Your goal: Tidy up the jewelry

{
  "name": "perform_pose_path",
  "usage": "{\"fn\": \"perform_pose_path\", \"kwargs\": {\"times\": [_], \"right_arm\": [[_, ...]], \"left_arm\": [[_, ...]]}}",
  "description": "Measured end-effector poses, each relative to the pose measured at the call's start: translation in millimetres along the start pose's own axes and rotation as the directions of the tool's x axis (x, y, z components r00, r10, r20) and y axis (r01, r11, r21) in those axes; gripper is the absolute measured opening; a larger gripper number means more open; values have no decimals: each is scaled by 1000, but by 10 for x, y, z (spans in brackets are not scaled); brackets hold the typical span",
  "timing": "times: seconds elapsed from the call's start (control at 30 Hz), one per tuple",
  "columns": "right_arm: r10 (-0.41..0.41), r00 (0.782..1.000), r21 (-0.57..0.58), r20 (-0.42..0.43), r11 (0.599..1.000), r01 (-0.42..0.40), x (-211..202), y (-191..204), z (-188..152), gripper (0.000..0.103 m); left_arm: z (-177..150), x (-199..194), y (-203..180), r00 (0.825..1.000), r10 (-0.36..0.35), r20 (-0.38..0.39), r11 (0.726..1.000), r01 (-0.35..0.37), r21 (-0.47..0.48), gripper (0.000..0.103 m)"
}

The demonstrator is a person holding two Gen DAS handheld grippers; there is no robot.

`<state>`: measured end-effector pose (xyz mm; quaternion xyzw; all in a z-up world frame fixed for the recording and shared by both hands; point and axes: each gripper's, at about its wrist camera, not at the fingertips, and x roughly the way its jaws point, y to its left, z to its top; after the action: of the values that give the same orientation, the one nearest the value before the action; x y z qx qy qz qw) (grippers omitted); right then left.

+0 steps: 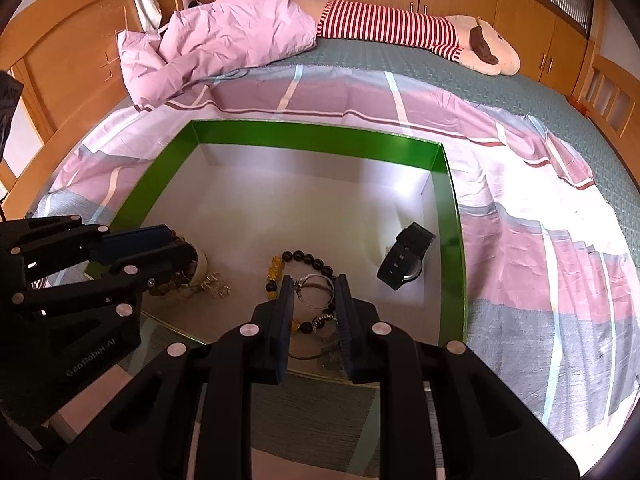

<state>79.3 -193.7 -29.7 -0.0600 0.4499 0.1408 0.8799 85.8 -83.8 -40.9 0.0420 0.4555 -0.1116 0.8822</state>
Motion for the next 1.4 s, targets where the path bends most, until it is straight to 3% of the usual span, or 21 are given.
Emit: {"fn": "perform_pose_path", "kwargs": {"times": [0.13,0.2,0.27,0.43,0.5,0.57,0.7,0.77,0.9,1.4], "right_arm": [[-11,1000,8,-3,1000,11,6,-21,-7,22],[-22,1000,16,0,1000,22,-11,-39,-8,38],[-26,1000,20,16,999,26,-53,-42,-9,48],[-66,996,38,58,997,64,-167,-78,-15,67],[-96,991,74,88,993,90,-227,-160,-22,87],[-116,985,125,130,987,99,-301,-263,-37,99],[-118,984,150,134,984,98,-322,-339,-56,100],[-120,985,149,122,984,102,-309,-332,-58,100],[-118,990,166,74,981,104,-265,-359,-82,100],[-172,982,148,84,976,158,-305,-322,-104,100]], "left_arm": [[-6,30,-9,1000,-1,-8,1000,1,5,20],[-13,38,-14,1000,-1,-10,1000,1,5,20],[-16,46,-10,1000,-4,-14,1000,4,-1,32],[-5,18,29,1000,-2,-5,1000,2,-25,48],[12,-1,90,1000,14,3,998,-14,-56,63],[33,-35,160,999,25,22,996,-23,-90,82],[70,-142,234,997,5,76,991,5,-131,93],[72,-169,211,996,31,82,991,-20,-131,97],[81,-149,166,995,70,70,992,-62,-109,99],[60,-125,175,996,71,46,993,-66,-103,99]]}}
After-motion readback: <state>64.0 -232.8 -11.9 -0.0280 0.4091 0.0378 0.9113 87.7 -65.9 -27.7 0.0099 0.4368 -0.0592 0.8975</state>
